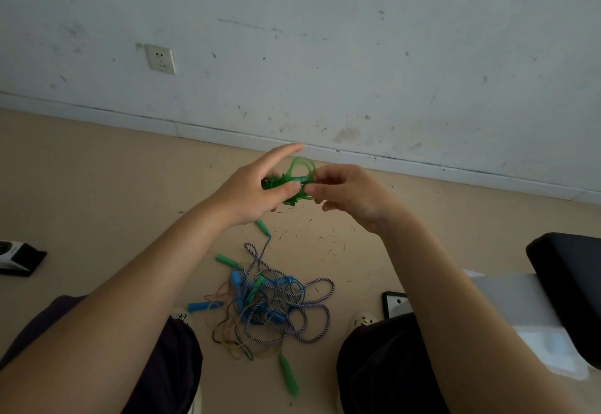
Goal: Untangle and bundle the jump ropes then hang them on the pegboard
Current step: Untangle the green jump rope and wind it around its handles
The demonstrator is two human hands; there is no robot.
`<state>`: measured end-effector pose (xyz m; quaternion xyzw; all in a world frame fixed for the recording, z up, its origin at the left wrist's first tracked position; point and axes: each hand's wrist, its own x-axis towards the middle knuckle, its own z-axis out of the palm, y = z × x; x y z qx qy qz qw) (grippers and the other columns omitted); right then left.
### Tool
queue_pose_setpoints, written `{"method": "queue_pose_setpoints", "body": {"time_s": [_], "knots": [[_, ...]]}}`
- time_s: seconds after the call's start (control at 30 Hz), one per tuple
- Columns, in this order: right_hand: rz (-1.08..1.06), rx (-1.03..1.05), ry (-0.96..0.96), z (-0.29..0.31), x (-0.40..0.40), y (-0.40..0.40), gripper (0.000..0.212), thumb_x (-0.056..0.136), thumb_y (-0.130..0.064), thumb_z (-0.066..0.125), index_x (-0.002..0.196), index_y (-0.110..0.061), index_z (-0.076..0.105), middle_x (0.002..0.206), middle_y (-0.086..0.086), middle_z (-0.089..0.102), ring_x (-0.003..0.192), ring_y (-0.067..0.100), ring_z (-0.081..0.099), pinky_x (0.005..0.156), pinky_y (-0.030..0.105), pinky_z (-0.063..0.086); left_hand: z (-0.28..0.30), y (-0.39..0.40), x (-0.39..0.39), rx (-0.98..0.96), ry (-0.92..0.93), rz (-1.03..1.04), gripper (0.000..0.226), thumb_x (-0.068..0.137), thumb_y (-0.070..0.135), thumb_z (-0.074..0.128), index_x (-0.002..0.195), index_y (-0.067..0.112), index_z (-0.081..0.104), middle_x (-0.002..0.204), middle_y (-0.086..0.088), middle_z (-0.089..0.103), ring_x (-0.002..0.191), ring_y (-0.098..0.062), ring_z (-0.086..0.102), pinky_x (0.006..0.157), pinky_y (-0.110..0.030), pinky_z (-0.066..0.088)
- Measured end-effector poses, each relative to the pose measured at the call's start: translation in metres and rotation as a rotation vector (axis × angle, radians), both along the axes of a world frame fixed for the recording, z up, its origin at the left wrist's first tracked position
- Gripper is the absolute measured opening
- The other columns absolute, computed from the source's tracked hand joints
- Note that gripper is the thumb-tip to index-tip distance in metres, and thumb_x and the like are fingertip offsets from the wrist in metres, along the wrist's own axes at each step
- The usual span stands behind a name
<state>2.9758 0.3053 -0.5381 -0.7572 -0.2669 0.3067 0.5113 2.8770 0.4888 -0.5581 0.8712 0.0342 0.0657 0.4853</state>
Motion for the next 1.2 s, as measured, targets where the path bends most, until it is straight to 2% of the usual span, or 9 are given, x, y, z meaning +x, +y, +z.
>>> {"method": "queue_pose_setpoints", "body": {"time_s": [0.07,0.2,0.37,0.53,0.7,0.77,0.87,1.0,1.2], "knots": [[0.000,-0.032,-0.051,-0.001,-0.001,0.001,0.011,0.085,-0.015,0.074,0.095,-0.017,0.070,0.086,-0.001,0.065,0.077,0.009,0.058,0.071,0.026,0.051,0.000,-0.001,0.001,0.005,0.014,-0.014,0.047,0.096,0.042,0.060,0.135,0.060,0.042,0.109,0.011,0.063,0.074,-0.005,0.067,0.064,-0.012,0.048],[-0.033,-0.074,-0.190,-0.004,-0.005,0.005,0.019,0.083,-0.018,0.077,0.099,-0.016,0.068,0.089,0.000,0.067,0.073,0.009,0.059,0.066,0.027,0.050,-0.001,-0.001,0.003,-0.018,0.024,0.011,0.019,0.097,0.037,0.060,0.115,0.042,0.059,0.097,0.006,0.067,0.067,-0.006,0.068,0.058,-0.017,0.052],[-0.178,0.133,-0.240,0.000,-0.006,0.004,0.026,0.082,-0.017,0.079,0.100,-0.018,0.059,0.086,0.007,0.066,0.068,0.016,0.063,0.062,0.029,0.054,-0.002,0.000,0.006,-0.150,0.045,0.068,0.006,0.097,0.039,0.061,0.102,0.036,0.063,0.094,0.000,0.069,0.064,-0.011,0.069,0.058,-0.025,0.054],[-0.161,0.093,-0.323,0.006,-0.005,0.002,0.007,0.085,-0.016,0.076,0.086,-0.017,0.069,0.083,0.002,0.069,0.068,0.011,0.058,0.064,0.027,0.052,-0.005,-0.002,0.007,-0.199,0.058,0.064,0.008,0.096,0.041,0.062,0.101,0.034,0.064,0.092,0.000,0.069,0.063,-0.013,0.070,0.056,-0.026,0.054],[-0.173,0.135,-0.390,0.007,-0.008,0.003,0.008,0.089,-0.013,0.070,0.084,-0.019,0.068,0.073,-0.021,0.065,0.069,-0.003,0.056,0.067,0.014,0.048,-0.007,-0.002,0.008,-0.161,0.062,0.221,0.016,0.094,0.044,0.062,0.107,0.036,0.059,0.089,0.000,0.071,0.055,-0.010,0.067,0.049,-0.023,0.052],[-0.220,0.115,-0.386,0.007,-0.009,0.004,0.009,0.092,-0.015,0.066,0.085,-0.020,0.065,0.076,-0.017,0.067,0.072,-0.001,0.060,0.070,0.017,0.051,-0.007,-0.004,0.009,-0.119,0.083,0.254,0.021,0.093,0.048,0.061,0.107,0.032,0.059,0.087,0.003,0.071,0.052,-0.008,0.066,0.048,-0.021,0.051],[-0.339,0.178,-0.253,0.010,-0.005,0.003,0.008,0.098,-0.013,0.057,0.091,-0.011,0.061,0.076,-0.001,0.068,0.070,0.013,0.065,0.071,0.029,0.057,-0.003,-0.008,0.007,-0.141,0.107,0.120,0.034,0.093,0.055,0.058,0.097,0.023,0.067,0.078,0.002,0.075,0.050,-0.012,0.065,0.050,-0.024,0.053],[-0.267,0.146,-0.128,0.009,-0.001,-0.001,0.010,0.097,-0.019,0.060,0.094,-0.010,0.062,0.067,-0.003,0.057,0.057,0.009,0.054,0.066,0.028,0.053,0.001,-0.011,0.004,-0.143,0.085,0.052,0.043,0.092,0.060,0.056,0.093,0.020,0.069,0.077,0.003,0.076,0.046,-0.013,0.062,0.047,-0.022,0.049],[-0.181,-0.005,-0.252,0.010,0.007,-0.011,0.004,0.087,-0.021,0.074,0.085,-0.018,0.072,0.076,0.006,0.062,0.066,0.013,0.059,0.073,0.035,0.055,0.005,0.004,-0.001,-0.144,0.056,0.143,0.045,0.092,0.060,0.055,0.092,0.017,0.069,0.077,0.002,0.076,0.046,-0.015,0.059,0.046,-0.025,0.047]]}}
